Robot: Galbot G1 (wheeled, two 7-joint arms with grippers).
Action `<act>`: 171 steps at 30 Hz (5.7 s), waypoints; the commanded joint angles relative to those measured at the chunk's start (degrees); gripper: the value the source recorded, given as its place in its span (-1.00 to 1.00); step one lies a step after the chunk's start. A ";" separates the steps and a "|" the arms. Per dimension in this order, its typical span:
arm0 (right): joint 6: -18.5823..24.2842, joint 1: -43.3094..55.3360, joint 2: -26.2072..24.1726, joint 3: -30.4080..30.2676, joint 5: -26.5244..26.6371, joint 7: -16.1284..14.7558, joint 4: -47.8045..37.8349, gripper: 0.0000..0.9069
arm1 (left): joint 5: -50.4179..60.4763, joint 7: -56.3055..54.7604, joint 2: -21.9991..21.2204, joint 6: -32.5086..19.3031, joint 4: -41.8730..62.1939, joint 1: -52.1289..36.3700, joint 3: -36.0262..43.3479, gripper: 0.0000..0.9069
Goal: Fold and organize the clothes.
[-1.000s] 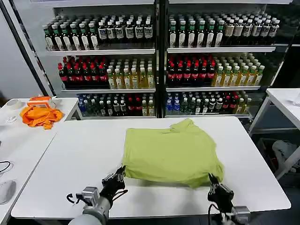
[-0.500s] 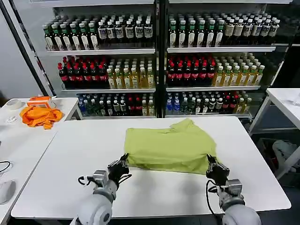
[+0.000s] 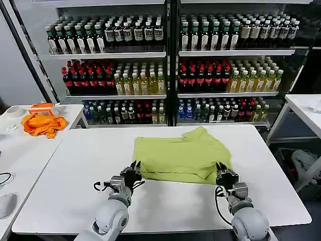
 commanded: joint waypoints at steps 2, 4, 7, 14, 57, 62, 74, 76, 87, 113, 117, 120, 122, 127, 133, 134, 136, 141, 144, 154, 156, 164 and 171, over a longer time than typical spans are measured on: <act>-0.03 -4.50 0.05 2.56 -1.01 -0.31 3.50 1.00 | 1.37 -0.18 0.29 -0.13 -2.10 3.66 -1.06 1.00; -0.26 -7.48 0.63 4.39 -1.04 0.12 5.41 1.00 | 1.18 -0.15 0.45 -0.10 -2.03 4.69 -1.37 1.00; -0.11 -10.31 1.81 6.31 -1.08 1.40 5.12 1.00 | 1.00 -0.12 0.46 -0.11 -1.07 5.12 -1.51 1.00; -2.94 -13.45 3.38 9.27 0.85 2.53 3.60 1.00 | 0.03 -0.14 0.69 0.55 -0.33 4.82 -0.96 1.00; -0.19 -14.95 4.20 9.68 2.33 2.12 3.63 -1.00 | -6.20 0.83 2.76 3.11 -5.83 10.18 -0.80 -0.96; -0.15 -20.20 4.83 10.79 1.55 2.07 8.84 -1.00 | -6.13 0.63 3.88 3.47 -10.15 15.15 -2.10 -0.96; 1.56 -36.80 8.32 13.02 -2.57 1.80 20.15 -1.00 | -5.40 -0.29 9.45 3.72 -20.90 29.16 -8.60 -0.96; 0.99 -38.52 8.36 13.00 -3.41 1.62 21.38 -1.00 | -4.82 -0.25 10.31 3.86 -21.69 30.20 -9.56 -0.96; -2.68 -39.14 8.14 14.08 -6.14 1.20 26.64 1.00 | -3.11 0.08 13.02 7.07 -28.44 33.75 -13.97 1.00; -6.43 -6.77 -6.84 13.53 11.80 3.01 10.15 1.00 | -12.93 0.47 14.37 7.65 -6.68 -0.05 -0.48 1.00; -7.70 1.24 -8.38 10.34 15.07 3.23 4.88 1.00 | -12.79 0.35 11.94 7.83 -1.92 -5.87 2.42 1.00; -8.14 8.13 -7.75 6.11 15.49 3.43 -1.24 1.00 | -12.69 0.00 10.54 8.09 1.05 -9.23 4.21 1.00; -8.41 12.59 -7.35 3.14 15.54 3.46 -4.36 1.00 | -12.72 -0.36 10.02 8.35 3.80 -10.72 5.11 1.00; -9.87 23.44 -5.21 -5.99 17.42 3.67 -11.87 1.00 | -14.24 -0.78 8.63 9.26 9.33 -15.81 7.12 1.00; -10.36 29.42 -1.21 -11.39 17.88 3.73 -18.49 1.00 | -16.36 -1.50 7.59 10.25 13.60 -19.04 8.35 1.00; -10.41 30.08 -0.76 -12.04 18.00 3.65 -19.66 1.00 | -16.72 -1.56 7.52 10.35 14.09 -19.34 8.44 1.00; -10.59 31.21 0.26 -13.03 18.41 3.67 -22.01 1.00 | -17.33 -1.63 7.45 10.37 14.89 -19.88 8.67 1.00; -11.45 32.97 2.60 -14.46 20.03 4.07 -25.62 1.00 | -17.68 -1.59 7.09 10.38 16.40 -20.55 9.08 1.00; -12.26 33.48 3.80 -15.48 21.42 4.57 -27.18 1.00 | -17.92 -1.66 6.92 10.41 17.03 -20.60 9.28 1.00; -12.52 33.81 5.98 -17.67 24.24 5.45 -31.70 -0.73 | -17.42 -2.51 6.93 10.40 18.07 -20.33 9.76 -0.78; -12.56 33.20 5.75 -17.68 25.25 5.12 -31.30 -1.00 | -17.46 -2.48 7.22 10.39 17.38 -19.78 9.68 -0.96; -12.52 31.34 5.38 -17.02 26.30 5.17 -29.58 -1.00 | -18.09 -2.00 8.65 10.40 15.21 -17.15 9.29 -0.96; -12.40 31.13 5.35 -16.05 25.56 4.66 -29.33 -1.00 | -19.72 -1.43 9.04 10.34 14.48 -16.18 7.84 -0.96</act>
